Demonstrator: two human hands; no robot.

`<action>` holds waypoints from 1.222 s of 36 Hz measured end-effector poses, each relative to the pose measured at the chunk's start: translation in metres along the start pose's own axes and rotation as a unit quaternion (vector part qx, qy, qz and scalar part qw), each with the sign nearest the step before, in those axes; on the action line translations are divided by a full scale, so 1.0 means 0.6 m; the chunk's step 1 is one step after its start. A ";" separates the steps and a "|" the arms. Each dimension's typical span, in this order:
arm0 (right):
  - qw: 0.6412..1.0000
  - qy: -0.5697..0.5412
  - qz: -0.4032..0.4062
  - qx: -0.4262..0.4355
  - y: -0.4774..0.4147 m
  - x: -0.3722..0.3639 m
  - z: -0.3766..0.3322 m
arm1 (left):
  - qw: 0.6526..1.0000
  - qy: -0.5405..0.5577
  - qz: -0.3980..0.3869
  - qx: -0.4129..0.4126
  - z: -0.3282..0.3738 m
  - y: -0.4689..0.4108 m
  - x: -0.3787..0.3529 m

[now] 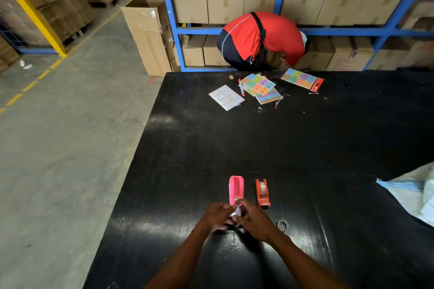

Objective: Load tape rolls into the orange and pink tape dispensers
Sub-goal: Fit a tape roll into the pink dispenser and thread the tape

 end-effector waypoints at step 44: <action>0.998 0.050 0.045 -0.001 -0.068 0.067 0.033 | 0.973 -0.212 0.076 -0.054 -0.037 -0.123 0.061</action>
Point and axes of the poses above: each hand's wrist, its own y-axis away from the middle knuckle, its own x-axis out of the back of the hand, z = x × y, the point moved 5 cm from there along -y, towards the middle knuckle, and after that the axes turned 15 degrees about -z, right-handed, at the moved point
